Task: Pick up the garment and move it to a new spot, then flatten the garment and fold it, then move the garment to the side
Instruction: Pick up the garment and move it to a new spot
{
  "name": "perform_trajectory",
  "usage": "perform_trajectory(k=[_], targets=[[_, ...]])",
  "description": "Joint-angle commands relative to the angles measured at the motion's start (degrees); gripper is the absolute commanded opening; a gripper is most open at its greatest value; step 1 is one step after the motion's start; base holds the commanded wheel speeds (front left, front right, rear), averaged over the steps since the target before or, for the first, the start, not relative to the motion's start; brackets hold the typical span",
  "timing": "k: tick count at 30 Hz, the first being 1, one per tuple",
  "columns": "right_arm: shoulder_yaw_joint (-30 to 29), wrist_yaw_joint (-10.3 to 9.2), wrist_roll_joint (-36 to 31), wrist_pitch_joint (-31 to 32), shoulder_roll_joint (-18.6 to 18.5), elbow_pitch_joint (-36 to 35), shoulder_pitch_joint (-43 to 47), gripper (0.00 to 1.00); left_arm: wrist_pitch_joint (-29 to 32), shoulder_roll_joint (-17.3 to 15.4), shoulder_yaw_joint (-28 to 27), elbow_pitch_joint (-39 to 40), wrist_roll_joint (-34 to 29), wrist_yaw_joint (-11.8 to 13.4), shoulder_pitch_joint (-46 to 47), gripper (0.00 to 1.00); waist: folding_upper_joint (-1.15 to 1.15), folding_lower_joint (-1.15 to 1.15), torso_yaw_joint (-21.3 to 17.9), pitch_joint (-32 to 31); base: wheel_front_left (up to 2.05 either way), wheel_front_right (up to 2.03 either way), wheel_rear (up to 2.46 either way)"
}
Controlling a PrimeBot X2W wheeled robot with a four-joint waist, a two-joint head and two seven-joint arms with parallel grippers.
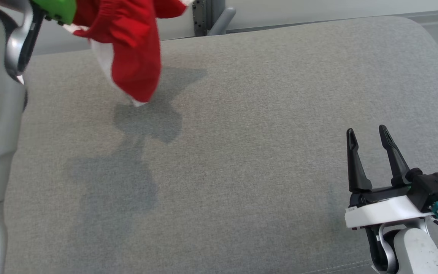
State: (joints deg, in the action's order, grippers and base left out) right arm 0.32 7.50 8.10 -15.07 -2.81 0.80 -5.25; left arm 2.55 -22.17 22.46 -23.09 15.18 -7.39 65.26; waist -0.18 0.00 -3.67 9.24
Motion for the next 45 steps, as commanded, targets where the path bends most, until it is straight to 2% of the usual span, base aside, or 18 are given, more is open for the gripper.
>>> perform_trajectory(k=[1,7,11,17,19,23,31,38,39,40,41,42,43,45], targets=[[-0.07,-0.02,0.65,-0.19,-0.14,-0.19,0.04,1.00,-0.86,1.41,1.21,1.56,1.48,-0.08,1.11,0.00,0.18,0.00,-4.29,0.38,0.00,0.00,0.00],[-0.05,-0.01,1.51,-0.20,-0.14,-0.52,-0.55,1.00,-3.37,4.08,5.63,2.40,3.39,-0.08,-3.90,0.00,0.18,0.00,-6.36,2.50,0.00,0.00,0.00],[-0.07,-0.01,1.83,-0.20,-0.14,-0.34,-0.43,1.00,-5.28,5.89,5.49,0.79,6.38,0.11,-9.13,0.00,0.18,0.00,-6.73,3.29,0.00,0.00,0.00],[-0.18,-0.02,1.73,-0.19,-0.14,-0.41,-0.67,1.00,-11.99,7.52,6.12,-6.40,8.43,1.90,-21.06,0.00,0.18,0.00,-6.83,4.61,0.00,0.00,0.00],[-0.23,-0.01,1.33,-0.19,-0.15,-0.40,-0.63,1.00,-14.63,8.26,5.75,-11.09,9.09,2.74,-25.32,0.00,0.18,0.00,-6.64,4.84,0.00,0.00,0.00],[-0.16,-0.01,0.83,-0.20,-0.14,-0.15,-0.28,1.00,-16.52,9.40,5.84,-16.18,9.66,3.06,-29.32,0.00,0.18,0.00,-6.09,4.58,0.00,0.00,0.00],[0.41,-0.02,0.19,-0.19,-0.14,0.50,0.58,1.00,-17.82,9.80,6.19,-20.72,8.31,2.44,-33.52,0.00,0.18,0.00,-4.94,3.16,0.00,0.00,0.00],[0.60,-0.02,0.07,-0.20,-0.14,1.15,1.52,1.00,-17.75,9.45,3.99,-19.59,7.71,2.77,-37.62,0.00,0.18,0.00,-4.35,1.32,0.00,0.00,0.00],[0.59,-0.01,0.04,-0.19,-0.14,1.25,1.56,1.00,-17.75,9.38,3.58,-19.39,7.60,2.83,-38.00,0.09,0.18,0.00,-4.27,1.04,0.00,0.00,0.00],[0.66,-0.01,0.01,-0.20,-0.14,1.34,1.66,1.00,-17.75,9.44,3.20,-19.22,7.53,2.85,-38.56,0.35,0.18,0.00,-4.22,0.76,0.00,0.00,0.00],[0.70,-0.02,-0.01,-0.20,-0.14,1.44,1.78,1.00,-17.75,9.56,2.93,-19.11,7.43,2.83,-39.14,0.46,0.18,0.00,-4.17,0.47,0.00,0.00,0.00],[0.72,-0.01,-0.02,-0.19,-0.14,1.54,1.83,1.00,-17.75,9.69,2.67,-18.90,7.30,2.81,-39.65,0.91,0.18,0.00,-4.14,0.19,0.00,0.00,0.00],[0.68,-0.02,0.02,-0.20,-0.14,1.59,1.83,1.00,-17.75,9.83,2.40,-18.54,7.28,2.83,-40.02,1.00,0.18,0.00,-4.06,-0.13,0.00,0.00,0.00],[0.64,-0.02,0.03,-0.20,-0.14,1.74,2.02,1.00,-17.75,10.10,1.57,-17.75,7.32,2.96,-40.99,1.00,0.18,0.00,-3.91,-0.72,0.00,0.00,0.00]])
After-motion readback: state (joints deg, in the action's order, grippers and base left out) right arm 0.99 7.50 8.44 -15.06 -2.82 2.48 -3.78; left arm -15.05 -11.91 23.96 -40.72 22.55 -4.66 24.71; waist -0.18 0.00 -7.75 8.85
